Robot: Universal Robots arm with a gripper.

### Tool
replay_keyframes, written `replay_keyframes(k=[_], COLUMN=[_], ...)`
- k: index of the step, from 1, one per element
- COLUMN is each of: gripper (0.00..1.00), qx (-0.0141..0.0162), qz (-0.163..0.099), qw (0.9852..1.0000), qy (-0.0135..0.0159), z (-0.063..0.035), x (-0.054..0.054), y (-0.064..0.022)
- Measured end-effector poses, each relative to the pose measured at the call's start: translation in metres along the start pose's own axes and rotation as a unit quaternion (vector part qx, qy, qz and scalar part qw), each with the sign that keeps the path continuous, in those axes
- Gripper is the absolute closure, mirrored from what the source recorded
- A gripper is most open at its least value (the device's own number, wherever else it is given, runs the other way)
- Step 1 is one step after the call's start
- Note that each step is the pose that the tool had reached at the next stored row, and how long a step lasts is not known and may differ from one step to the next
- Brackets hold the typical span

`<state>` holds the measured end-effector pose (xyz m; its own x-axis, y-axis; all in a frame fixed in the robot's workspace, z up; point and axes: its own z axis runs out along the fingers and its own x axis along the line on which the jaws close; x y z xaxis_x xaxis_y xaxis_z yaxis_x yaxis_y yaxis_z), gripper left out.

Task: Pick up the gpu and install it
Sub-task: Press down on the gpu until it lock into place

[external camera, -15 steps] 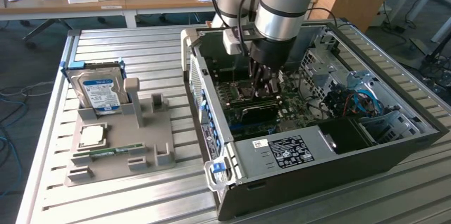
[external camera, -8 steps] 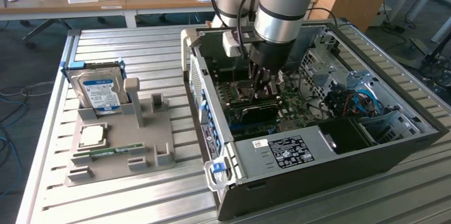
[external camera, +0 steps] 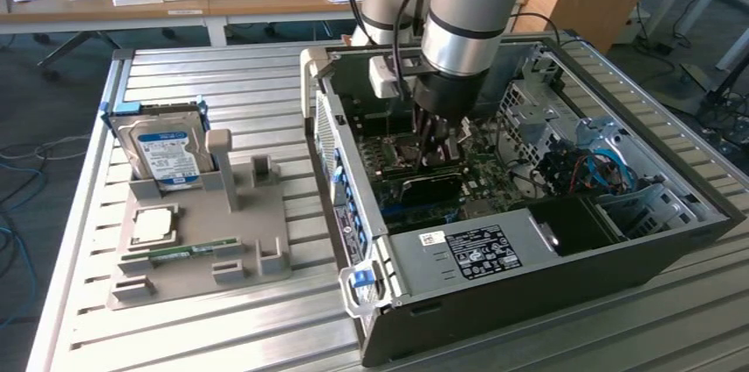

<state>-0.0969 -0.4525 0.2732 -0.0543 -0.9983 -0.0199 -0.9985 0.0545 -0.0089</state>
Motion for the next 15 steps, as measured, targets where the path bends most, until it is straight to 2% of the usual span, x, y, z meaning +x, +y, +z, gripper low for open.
replay_keyframes(k=[15], gripper=[0.89], qx=[0.0001], qz=[0.000], qw=[1.0000], qy=[-0.0002], z=[0.0040], x=[-0.0006], y=[0.0001])
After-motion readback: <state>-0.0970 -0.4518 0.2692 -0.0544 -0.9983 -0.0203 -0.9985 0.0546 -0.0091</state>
